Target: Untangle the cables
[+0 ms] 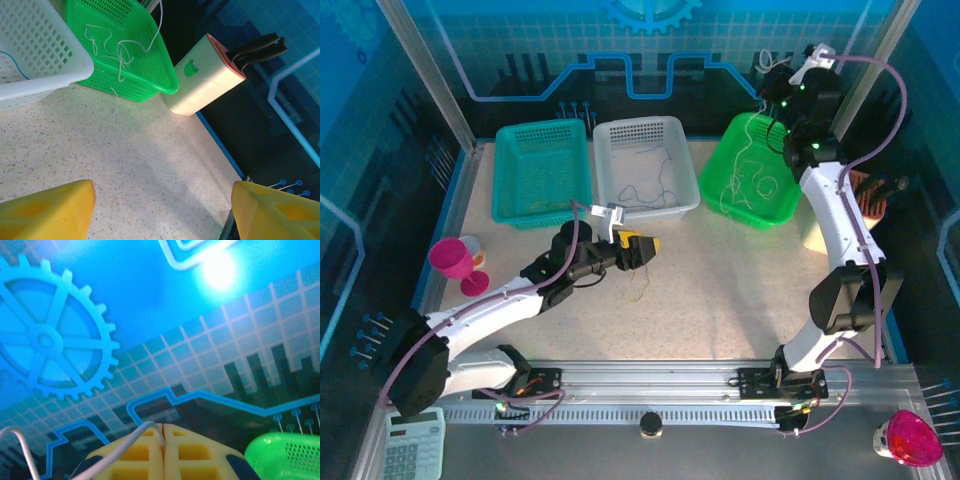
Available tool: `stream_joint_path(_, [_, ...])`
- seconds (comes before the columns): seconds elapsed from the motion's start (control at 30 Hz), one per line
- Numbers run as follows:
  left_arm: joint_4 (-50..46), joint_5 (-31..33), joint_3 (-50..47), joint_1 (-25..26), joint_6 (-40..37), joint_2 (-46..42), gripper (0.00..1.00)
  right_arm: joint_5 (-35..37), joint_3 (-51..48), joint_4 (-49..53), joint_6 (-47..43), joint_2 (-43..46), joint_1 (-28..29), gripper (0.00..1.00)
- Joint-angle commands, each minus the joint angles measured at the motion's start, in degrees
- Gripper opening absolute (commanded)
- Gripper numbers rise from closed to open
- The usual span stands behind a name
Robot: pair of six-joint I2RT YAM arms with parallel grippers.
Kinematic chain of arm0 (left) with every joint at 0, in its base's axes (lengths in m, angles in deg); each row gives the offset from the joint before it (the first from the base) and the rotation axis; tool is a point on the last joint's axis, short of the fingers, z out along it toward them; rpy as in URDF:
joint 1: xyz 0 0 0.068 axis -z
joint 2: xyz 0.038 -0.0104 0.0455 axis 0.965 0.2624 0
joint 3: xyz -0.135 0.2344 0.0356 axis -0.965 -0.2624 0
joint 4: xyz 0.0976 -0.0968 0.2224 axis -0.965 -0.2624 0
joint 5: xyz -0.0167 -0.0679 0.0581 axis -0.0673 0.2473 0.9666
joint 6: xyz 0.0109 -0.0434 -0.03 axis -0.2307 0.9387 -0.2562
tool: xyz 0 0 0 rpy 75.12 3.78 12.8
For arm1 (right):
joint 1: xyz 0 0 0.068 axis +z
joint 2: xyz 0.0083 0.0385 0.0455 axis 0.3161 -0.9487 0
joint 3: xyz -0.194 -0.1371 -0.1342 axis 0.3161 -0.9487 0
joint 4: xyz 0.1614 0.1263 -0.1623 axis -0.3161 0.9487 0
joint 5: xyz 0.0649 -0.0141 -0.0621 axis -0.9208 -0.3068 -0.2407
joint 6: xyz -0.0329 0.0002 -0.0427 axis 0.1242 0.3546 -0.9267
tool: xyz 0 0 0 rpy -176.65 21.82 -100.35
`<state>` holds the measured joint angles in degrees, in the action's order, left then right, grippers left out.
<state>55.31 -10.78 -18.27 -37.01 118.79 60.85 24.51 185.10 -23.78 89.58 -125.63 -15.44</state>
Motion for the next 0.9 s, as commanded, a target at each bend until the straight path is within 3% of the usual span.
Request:
stream_joint_path(0.0, [-1.17, 1.16, 1.53, 0.11, -0.95, -1.10, 0.73, 1.45, 4.96, 0.06, -0.73, -0.57, -1.76, 0.00])
stream_joint_path(0.17, [-0.55, 0.98, 1.81, 0.14, -0.71, -0.08, 0.75, 0.92, 5.88, 1.28, -0.69, -1.58, -2.10, 0.00])
stream_joint_path(0.87, [0.85, 1.26, 0.51, 0.23, 0.77, -0.28, 0.76, 6.97, -15.50, -1.50, -0.79, -2.33, 2.96, 0.00])
